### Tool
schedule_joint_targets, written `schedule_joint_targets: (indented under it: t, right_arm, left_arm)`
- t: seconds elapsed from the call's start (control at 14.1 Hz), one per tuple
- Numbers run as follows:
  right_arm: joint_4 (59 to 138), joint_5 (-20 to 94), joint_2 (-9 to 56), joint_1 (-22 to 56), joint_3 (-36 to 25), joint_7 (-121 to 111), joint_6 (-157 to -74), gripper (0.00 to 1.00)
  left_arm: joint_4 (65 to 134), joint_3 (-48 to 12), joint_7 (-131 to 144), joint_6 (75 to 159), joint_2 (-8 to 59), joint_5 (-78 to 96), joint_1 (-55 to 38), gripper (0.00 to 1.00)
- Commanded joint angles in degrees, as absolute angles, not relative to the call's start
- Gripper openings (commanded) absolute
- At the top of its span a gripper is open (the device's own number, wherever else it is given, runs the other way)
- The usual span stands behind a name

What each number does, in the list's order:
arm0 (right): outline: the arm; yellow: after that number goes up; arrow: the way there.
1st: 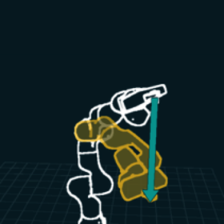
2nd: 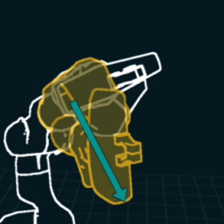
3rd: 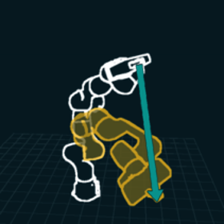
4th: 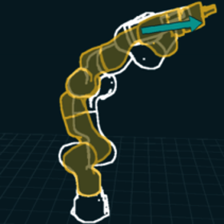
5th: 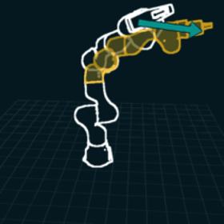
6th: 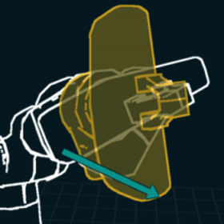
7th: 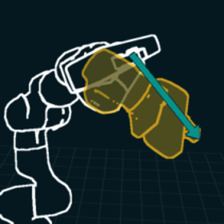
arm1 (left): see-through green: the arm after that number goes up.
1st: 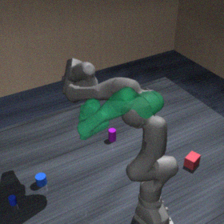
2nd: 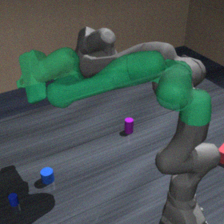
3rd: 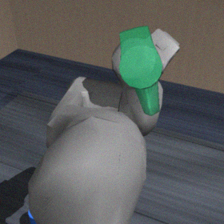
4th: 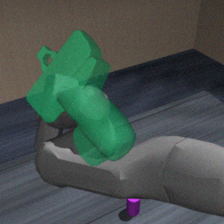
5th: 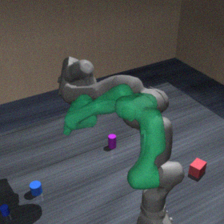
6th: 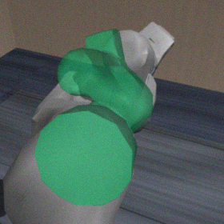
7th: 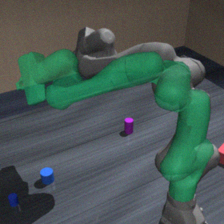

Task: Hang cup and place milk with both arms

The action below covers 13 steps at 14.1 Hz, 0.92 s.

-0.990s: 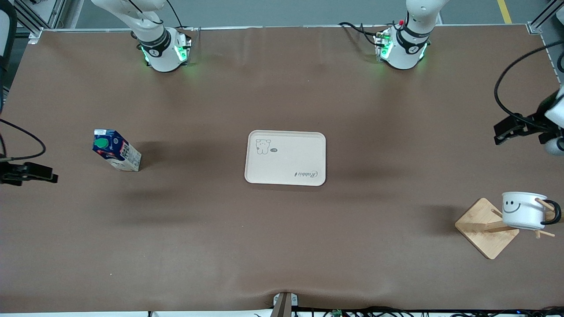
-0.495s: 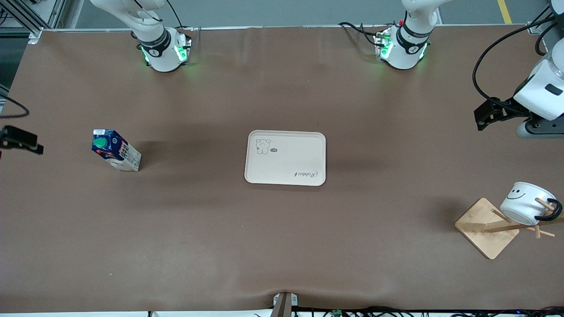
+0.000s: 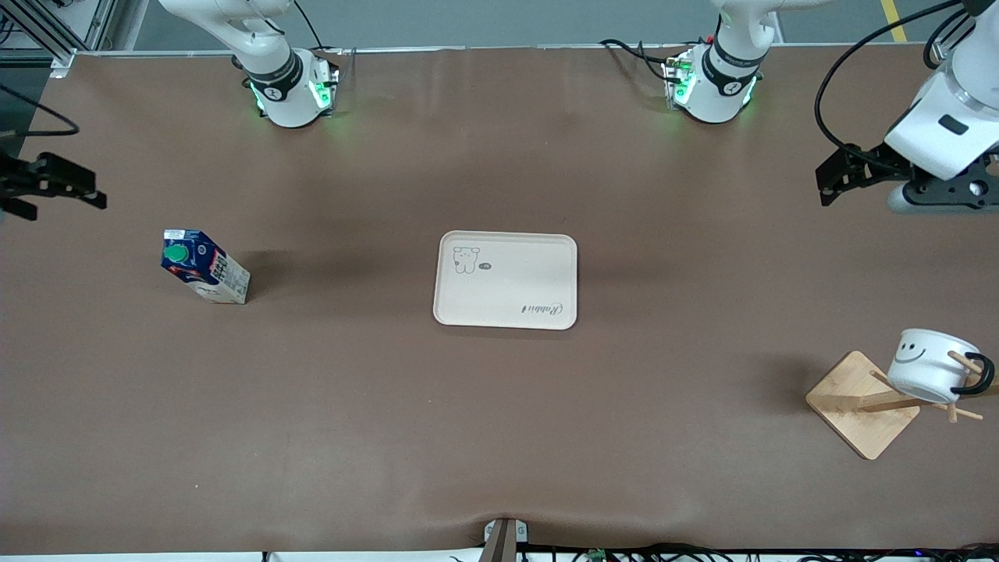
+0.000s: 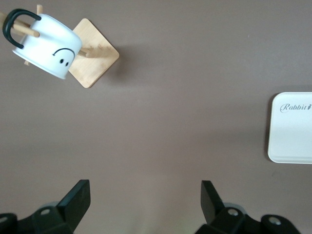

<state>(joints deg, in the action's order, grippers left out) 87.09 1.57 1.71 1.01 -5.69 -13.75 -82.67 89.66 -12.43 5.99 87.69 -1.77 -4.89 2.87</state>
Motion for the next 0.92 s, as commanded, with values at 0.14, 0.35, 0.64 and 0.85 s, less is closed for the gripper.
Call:
schedule_joint_targets:
  t: [0.14,0.35,0.64,0.85]
  right_arm:
    - [82.3,-1.8,0.2,1.4,-5.9,-13.9,-83.6,1.0]
    - [82.2,-1.9,0.2,1.7,-5.9,-13.7,-83.1,1.0]
    - [82.4,-1.9,0.2,1.5,-5.9,-13.8,-80.9,1.0]
    - [82.6,-1.8,0.2,1.4,-5.9,-13.6,-80.4,1.0]
  left_arm:
    - [96.3,-9.9,5.6,89.9,-7.2,0.4,2.3,1.0]
    - [96.4,-9.0,5.3,89.4,-7.5,1.2,3.0,1.0]
    - [96.1,-8.0,5.4,88.1,-8.2,1.4,3.0,1.0]
    - [95.7,-8.0,5.3,88.0,-8.2,1.3,3.7,1.0]
